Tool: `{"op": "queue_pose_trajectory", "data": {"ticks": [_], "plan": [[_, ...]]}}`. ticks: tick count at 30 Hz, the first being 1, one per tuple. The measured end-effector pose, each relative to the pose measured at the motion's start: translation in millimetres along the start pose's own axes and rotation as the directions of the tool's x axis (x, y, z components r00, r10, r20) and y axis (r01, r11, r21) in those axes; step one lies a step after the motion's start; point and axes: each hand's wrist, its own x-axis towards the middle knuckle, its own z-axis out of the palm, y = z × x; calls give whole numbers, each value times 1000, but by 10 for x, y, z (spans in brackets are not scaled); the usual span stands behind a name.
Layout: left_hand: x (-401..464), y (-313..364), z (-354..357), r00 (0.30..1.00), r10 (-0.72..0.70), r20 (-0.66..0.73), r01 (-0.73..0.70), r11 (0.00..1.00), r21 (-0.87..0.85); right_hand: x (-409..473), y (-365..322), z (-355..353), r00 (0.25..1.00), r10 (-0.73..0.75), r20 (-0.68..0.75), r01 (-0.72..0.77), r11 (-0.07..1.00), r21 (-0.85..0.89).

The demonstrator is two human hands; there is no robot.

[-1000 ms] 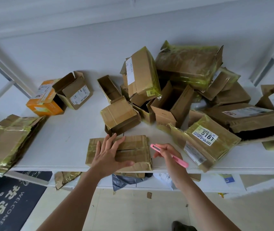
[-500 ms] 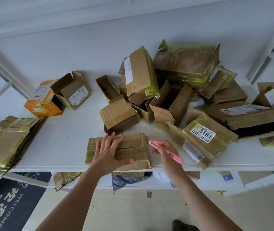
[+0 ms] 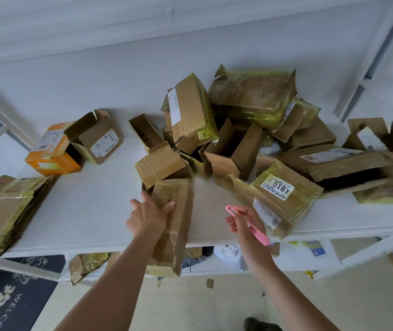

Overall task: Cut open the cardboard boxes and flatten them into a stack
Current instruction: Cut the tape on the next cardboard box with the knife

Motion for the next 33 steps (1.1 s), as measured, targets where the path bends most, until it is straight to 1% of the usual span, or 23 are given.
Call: {"op": "queue_pose_trajectory", "data": {"ticks": [2,3,5,6,8,11,13,14,15,16,17,18,19,20,21,22,23,25,28,30,33], "plan": [[20,-22,9,1000,-21,-3,21,999,-39,-40,15,39,1000,-2,-16,2,1000,29],[26,-32,20,1000,-30,10,30,995,-93,-78,34,59,1000,-1,-15,1,999,37],[21,-43,19,994,-62,87,81,966,-246,-167,62,113,1000,1,-13,0,998,59],[26,-48,21,990,-77,122,110,949,-296,-214,77,146,1000,1,-19,0,998,70],[41,-47,5,982,-85,166,140,926,-351,-297,85,242,999,19,-48,-14,994,107],[62,-59,-58,967,-77,244,176,892,-417,-364,69,399,989,72,-130,-47,983,179],[34,-119,-93,957,-63,284,173,907,-383,-332,35,474,986,61,-154,-30,980,199],[15,-160,-98,966,-59,253,136,945,-298,-288,0,509,989,56,-137,-27,979,204],[-4,-204,-92,985,-45,168,72,986,-153,-225,-29,541,992,55,-109,-32,979,200],[-17,-243,-86,999,11,42,-12,1000,15,-152,-54,573,995,52,-82,-36,983,182],[-27,-275,-91,991,116,-60,-106,983,150,-79,-73,604,997,46,-60,-36,987,157],[-25,-295,-89,967,235,-94,-211,953,219,-19,-87,627,998,38,-41,-31,989,144],[-13,-313,-70,937,345,-49,-324,915,241,34,-91,641,999,38,-35,-32,988,153],[9,-334,-18,903,429,36,-426,878,218,70,-88,640,998,54,-36,-47,981,186],[12,-344,31,875,467,127,-484,857,179,92,-81,623,996,77,-39,-66,973,220],[21,-363,85,862,466,200,-497,855,151,98,-74,603,995,94,-42,-81,966,244],[37,-377,122,859,455,234,-493,859,142,93,-59,580,994,103,-44,-89,965,248],[93,-396,151,857,440,269,-488,860,148,75,-8,551,993,113,-25,-104,966,236],[123,-428,83,832,439,340,-502,856,122,63,57,561,992,123,30,-127,970,206],[103,-438,53,822,441,361,-511,850,125,84,63,562,991,126,51,-134,971,199],[85,-432,38,820,452,352,-515,850,108,121,58,551,989,127,79,-139,974,178]]}}
